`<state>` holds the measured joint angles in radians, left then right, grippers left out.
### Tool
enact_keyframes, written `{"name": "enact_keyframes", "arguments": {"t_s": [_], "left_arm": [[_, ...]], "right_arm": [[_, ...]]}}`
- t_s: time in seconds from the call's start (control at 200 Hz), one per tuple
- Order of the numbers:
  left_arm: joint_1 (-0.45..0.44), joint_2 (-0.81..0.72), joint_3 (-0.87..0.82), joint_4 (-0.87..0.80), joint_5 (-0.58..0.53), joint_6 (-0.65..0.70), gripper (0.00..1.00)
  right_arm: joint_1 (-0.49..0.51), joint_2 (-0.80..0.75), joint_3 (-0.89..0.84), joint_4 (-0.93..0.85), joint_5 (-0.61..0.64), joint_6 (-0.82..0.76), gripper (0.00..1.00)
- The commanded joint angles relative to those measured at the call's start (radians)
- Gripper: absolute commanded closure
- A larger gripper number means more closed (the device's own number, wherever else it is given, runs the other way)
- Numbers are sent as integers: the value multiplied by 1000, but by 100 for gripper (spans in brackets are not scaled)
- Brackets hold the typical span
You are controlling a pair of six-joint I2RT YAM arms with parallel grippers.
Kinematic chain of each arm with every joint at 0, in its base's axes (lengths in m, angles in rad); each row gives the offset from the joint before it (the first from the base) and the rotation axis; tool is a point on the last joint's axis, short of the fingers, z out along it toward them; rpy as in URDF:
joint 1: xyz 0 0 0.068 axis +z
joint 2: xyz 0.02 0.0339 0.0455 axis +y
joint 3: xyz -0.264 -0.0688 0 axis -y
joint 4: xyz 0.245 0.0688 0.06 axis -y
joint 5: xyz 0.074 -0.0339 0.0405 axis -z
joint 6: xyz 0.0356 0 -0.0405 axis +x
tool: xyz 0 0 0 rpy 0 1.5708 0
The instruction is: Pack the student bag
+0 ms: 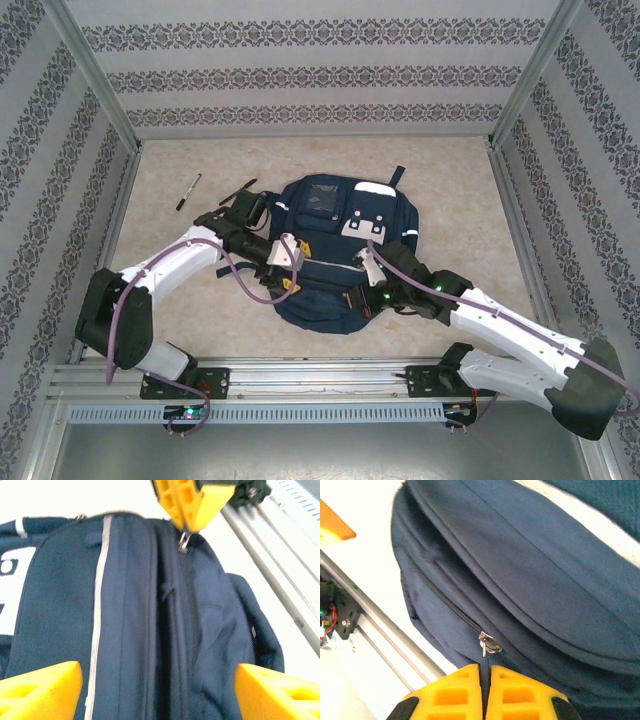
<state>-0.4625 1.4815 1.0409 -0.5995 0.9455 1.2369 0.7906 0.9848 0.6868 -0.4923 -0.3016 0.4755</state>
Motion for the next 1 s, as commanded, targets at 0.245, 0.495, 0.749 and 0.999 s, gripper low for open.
{"name": "enact_keyframes", "arguments": {"t_s": [0.245, 0.495, 0.749, 0.999], "left_arm": [[-136, 40, -8, 199, -76, -250, 33], [-206, 107, 52, 74, -136, -123, 79], [-167, 16, 9, 112, -102, -65, 100], [-81, -67, -86, 277, 93, -149, 100]], "right_arm": [[61, 28, 118, 57, 36, -60, 100], [59, -67, 65, 19, 98, -32, 100], [-18, -142, -24, -205, 408, 119, 100], [-335, -215, -109, -150, 318, 70, 100]]}}
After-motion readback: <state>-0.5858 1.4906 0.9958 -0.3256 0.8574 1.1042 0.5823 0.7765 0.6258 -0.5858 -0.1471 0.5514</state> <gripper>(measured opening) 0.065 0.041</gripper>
